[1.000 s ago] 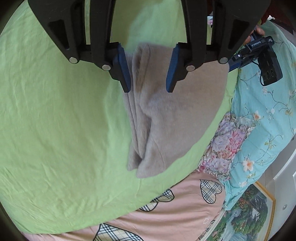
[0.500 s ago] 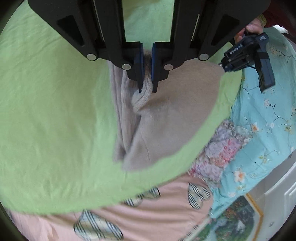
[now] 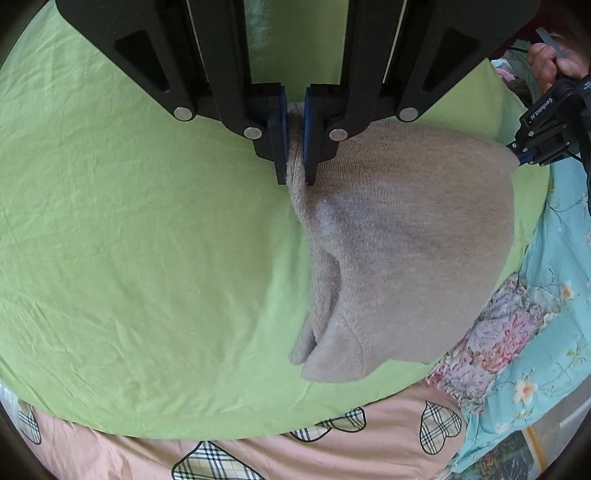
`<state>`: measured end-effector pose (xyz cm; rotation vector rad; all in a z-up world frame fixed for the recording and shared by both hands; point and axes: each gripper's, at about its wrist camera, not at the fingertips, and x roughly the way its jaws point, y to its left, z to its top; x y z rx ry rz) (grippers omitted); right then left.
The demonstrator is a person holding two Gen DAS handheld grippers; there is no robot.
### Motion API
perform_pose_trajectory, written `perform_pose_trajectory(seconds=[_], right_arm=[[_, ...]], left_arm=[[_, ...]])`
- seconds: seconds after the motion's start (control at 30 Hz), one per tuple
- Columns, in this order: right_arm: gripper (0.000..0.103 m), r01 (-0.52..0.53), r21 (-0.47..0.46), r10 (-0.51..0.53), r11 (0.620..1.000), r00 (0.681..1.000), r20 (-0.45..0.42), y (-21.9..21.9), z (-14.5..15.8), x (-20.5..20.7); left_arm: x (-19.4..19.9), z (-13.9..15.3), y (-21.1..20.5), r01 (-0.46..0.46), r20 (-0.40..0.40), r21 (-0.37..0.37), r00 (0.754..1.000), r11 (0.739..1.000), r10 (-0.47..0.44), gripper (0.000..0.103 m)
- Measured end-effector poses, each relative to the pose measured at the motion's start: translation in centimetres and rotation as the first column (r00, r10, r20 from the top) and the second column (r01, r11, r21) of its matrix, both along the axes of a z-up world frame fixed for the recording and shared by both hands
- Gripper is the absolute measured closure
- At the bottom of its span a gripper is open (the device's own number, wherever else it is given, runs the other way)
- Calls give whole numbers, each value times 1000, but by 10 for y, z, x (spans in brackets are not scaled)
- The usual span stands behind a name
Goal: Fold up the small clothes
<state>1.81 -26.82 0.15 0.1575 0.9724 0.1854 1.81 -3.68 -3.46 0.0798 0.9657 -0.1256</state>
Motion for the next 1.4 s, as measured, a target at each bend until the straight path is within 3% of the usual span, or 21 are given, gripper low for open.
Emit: perform_pose_trajectory(seconds=[0.2, 0.3, 0.37, 0.43, 0.57, 0.73, 0.93, 0.97, 1.13, 1.23, 1.4], right_arm=[[96, 10, 10, -10, 1000, 1000, 2, -2, -1, -2], [95, 15, 50, -14, 999, 1000, -8, -4, 1, -1], [84, 15, 90, -14, 996, 1000, -11, -12, 6, -5], [75, 36, 114, -35, 993, 999, -13, -21, 15, -10], [74, 75, 157, -82, 985, 996, 41, -32, 38, -10], [74, 28, 218, -47, 975, 995, 86, -9, 53, 18], [75, -16, 277, 15, 961, 1000, 6, 21, 33, 61], [88, -33, 265, 33, 964, 999, 4, 25, 33, 65], [92, -35, 138, 22, 990, 996, 91, 27, 56, 64], [92, -22, 64, 18, 998, 998, 54, 26, 39, 72], [92, 24, 145, -28, 989, 999, 27, 12, 14, 70]], left_arm=[[-1, 3, 5, 39, 0, -27, 999, 999, -39, 92], [-8, 10, 17, 92, -15, -97, 995, 991, -94, 90], [-14, 17, 30, 120, -19, -153, 992, 981, -125, 90], [-21, 31, 43, 149, 3, -199, 988, 968, -152, 90], [-17, 54, 53, 163, 58, -234, 986, 958, -153, 90], [10, 68, 43, 170, 100, -298, 984, 939, -147, 90], [28, 65, 22, 199, 85, -302, 980, 932, -182, 85], [29, 65, 20, 203, 81, -301, 979, 932, -187, 85], [35, 66, 11, 246, 99, -309, 969, 919, -226, 74], [42, 53, 3, 256, 73, -291, 967, 922, -245, 74], [42, 21, 4, 244, 20, -252, 969, 936, -248, 74]])
